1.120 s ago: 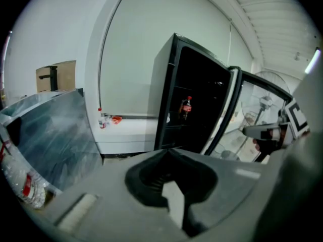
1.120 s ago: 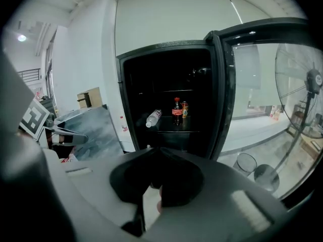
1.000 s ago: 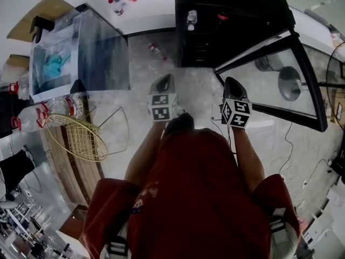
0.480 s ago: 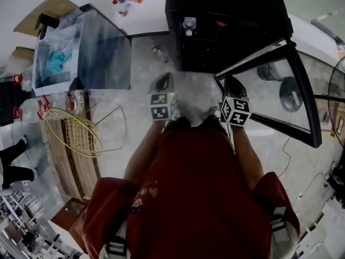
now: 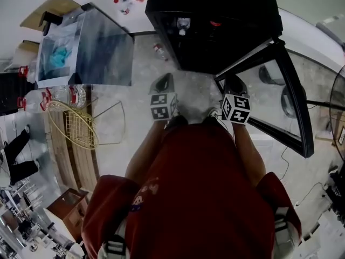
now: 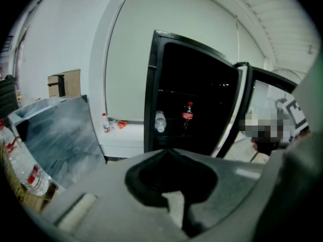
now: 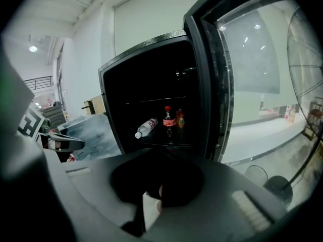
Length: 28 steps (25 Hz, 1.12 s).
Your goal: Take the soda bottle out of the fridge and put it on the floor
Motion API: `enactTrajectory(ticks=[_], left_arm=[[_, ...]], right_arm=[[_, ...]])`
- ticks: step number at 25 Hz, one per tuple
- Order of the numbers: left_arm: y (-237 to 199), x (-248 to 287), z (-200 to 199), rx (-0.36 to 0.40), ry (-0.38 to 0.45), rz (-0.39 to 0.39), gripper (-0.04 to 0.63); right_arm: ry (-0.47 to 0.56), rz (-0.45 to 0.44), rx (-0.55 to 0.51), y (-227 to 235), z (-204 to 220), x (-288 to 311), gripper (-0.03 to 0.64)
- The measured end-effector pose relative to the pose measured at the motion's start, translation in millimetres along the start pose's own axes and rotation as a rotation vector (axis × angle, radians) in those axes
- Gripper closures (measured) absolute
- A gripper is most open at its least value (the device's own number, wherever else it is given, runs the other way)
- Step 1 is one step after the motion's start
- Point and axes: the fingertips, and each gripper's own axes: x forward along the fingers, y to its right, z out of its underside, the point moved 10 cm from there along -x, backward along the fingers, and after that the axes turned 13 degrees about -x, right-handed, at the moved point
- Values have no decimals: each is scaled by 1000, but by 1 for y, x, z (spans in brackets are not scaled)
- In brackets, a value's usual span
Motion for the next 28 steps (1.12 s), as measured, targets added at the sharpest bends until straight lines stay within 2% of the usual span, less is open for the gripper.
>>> enactTrajectory(ticks=[10, 13, 15, 21, 24, 28], left_arm=[[10, -6, 0, -7, 15, -8, 595], [10, -8, 3, -13, 6, -15, 595], [10, -7, 4, -14, 4, -12, 595], [9, -10, 5, -13, 15, -17, 595], [12, -12, 3, -17, 21, -15, 595], [12, -12, 2, -20, 32, -17, 595]], right_arm=[[40, -37, -34, 0, 2, 0, 599], [45, -72, -31, -2, 5, 2, 544], [50, -82, -27, -3, 6, 1, 468], [74, -61, -23, -5, 7, -1, 336], [84, -34, -28, -2, 6, -2, 321], [68, -40, -25, -1, 7, 1, 316]])
